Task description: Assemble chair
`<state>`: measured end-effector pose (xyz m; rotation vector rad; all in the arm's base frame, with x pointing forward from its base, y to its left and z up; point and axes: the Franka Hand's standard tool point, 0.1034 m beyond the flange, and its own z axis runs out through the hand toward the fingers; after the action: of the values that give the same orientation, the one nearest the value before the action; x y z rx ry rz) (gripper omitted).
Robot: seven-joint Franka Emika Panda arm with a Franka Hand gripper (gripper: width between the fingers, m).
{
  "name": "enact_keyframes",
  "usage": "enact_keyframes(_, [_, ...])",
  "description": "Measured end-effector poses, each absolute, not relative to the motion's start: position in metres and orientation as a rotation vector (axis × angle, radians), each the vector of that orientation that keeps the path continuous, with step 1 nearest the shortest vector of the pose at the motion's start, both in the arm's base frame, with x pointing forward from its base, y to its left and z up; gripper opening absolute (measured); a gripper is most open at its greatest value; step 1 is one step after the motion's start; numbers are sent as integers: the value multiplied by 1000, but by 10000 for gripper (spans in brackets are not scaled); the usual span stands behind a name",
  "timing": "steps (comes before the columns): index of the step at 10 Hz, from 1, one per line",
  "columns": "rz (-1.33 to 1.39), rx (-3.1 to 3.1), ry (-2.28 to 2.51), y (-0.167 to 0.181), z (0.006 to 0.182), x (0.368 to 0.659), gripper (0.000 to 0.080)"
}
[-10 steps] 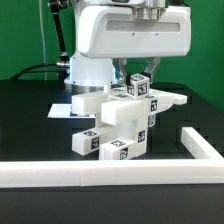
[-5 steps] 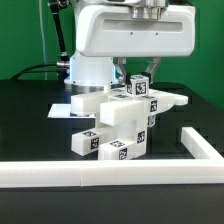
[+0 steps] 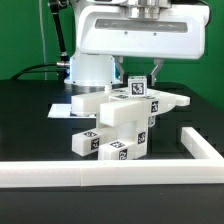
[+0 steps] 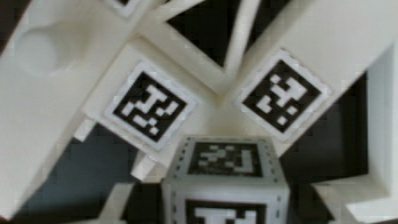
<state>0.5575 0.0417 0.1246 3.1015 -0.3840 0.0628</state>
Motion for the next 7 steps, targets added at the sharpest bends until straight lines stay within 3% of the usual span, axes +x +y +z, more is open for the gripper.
enact_keyframes(7, [54, 2858, -1355, 43, 124, 558, 288])
